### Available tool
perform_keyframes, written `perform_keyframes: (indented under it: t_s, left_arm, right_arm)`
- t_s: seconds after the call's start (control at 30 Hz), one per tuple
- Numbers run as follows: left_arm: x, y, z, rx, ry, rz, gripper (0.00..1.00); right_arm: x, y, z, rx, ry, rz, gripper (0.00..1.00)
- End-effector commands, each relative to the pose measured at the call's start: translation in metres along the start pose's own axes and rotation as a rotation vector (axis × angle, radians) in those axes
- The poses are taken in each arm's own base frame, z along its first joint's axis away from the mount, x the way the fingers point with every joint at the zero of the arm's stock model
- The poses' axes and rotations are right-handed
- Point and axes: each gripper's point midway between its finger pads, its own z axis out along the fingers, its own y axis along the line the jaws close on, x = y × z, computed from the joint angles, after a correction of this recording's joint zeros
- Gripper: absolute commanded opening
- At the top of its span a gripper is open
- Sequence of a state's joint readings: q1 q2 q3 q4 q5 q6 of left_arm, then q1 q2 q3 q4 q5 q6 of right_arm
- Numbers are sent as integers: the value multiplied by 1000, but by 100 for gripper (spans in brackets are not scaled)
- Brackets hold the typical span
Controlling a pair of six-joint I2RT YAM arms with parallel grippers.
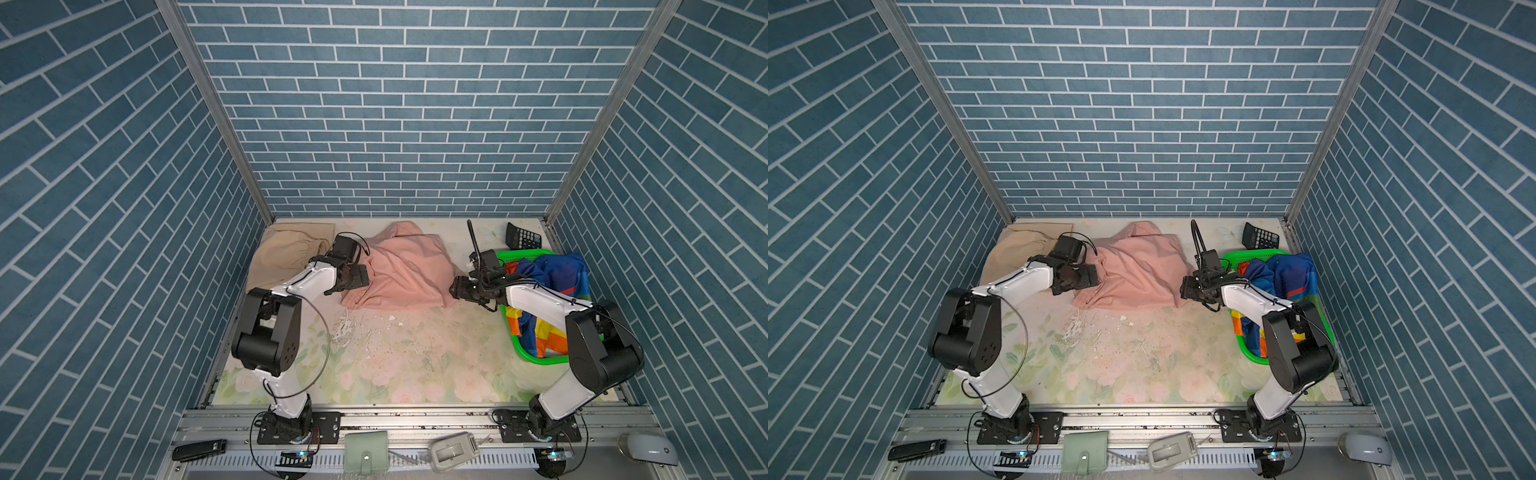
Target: Fold and stack the shorts
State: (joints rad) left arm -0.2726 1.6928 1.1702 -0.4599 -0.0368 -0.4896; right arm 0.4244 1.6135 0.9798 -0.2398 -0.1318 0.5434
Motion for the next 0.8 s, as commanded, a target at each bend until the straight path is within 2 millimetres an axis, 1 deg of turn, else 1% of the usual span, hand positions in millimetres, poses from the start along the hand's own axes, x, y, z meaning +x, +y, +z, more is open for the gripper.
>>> perform_keyframes:
  t_s: [0.0,0.07,0.2,0.23,0.3,0.37,0.4,0.47,0.57,0.6,0.7,0.77]
  left_arm:
    - [-5,0,-28,39,-37,-28,100]
    - [-3,1,-40,52,-52,-38,100]
    - [4,5,-64,92,-94,-68,100]
    - [6,3,-69,115,-107,-81,100]
    - [9,-12,-78,219,-132,-110,99]
    - [14,-36,-82,298,-136,-97,100]
    - [19,-48,-82,306,-127,-71,100]
    - [26,-68,-76,312,-105,-25,100]
    - [37,-94,-54,334,-55,-4,99]
    - [40,-99,-46,336,-41,-6,99]
    - [45,-105,-22,320,4,-5,100]
    - [42,-99,-13,275,1,8,99]
  right_arm:
    - [3,-12,-7,47,-2,15,75]
    - [5,-21,-3,89,-3,34,76]
    - [12,-34,9,138,14,68,77]
    - [13,-37,10,151,13,72,78]
    - [14,-44,15,188,11,85,78]
    - [14,-51,17,219,4,99,77]
    - [13,-54,18,235,-5,108,76]
    - [10,-57,20,253,-22,136,74]
    - [6,-57,24,252,-52,185,71]
    - [6,-59,26,255,-57,201,70]
    - [3,-60,29,262,-73,231,68]
    - [0,-58,31,252,-85,249,67]
